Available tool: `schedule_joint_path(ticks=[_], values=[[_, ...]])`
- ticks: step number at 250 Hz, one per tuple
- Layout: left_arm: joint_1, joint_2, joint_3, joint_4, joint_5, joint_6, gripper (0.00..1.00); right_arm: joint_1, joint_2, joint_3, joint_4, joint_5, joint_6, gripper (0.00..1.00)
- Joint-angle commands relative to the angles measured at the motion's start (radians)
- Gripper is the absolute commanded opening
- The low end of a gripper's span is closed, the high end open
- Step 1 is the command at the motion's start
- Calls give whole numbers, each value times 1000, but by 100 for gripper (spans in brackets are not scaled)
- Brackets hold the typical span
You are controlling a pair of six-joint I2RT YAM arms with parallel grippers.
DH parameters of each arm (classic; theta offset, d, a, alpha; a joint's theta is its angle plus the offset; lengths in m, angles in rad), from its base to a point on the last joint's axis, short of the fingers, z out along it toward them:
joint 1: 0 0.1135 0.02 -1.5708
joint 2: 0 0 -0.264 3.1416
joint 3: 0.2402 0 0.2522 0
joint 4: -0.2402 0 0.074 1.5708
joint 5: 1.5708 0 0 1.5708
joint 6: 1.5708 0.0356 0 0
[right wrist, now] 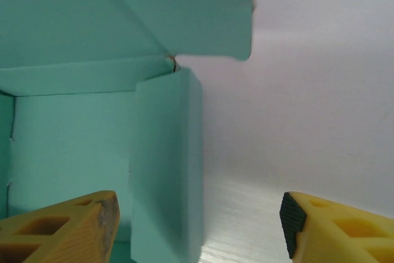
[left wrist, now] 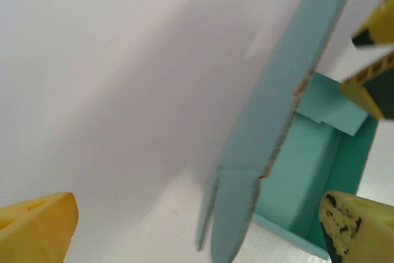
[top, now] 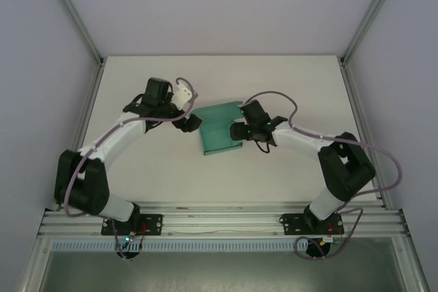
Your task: Assemble paper box
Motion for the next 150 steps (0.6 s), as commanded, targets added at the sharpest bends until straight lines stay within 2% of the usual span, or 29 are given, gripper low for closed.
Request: schedule_joint_path(ticks=[1,35,47,83,93,125,150], values=[[-7,-117,-114,186,-222,-266,100,24,47,23,34,80,53,68],[-6,-230,-245,241,-313,-417,100,40,99,31,64,107,39,62],[-7,-262,-285,253,-311,-430,100,41,109,22,95,121,28,56],[-7,-318,-362,297,-284,-427,100,40,151,9,202,122,-34,47],[-6,-323,-367,296,-275,-424,100,41,168,18,203,116,-46,42],[-8,-327,-367,281,-304,-426,100,43,216,43,167,147,-32,16],[-6,-330,-373,277,-318,-424,100,43,238,55,103,160,-26,12]])
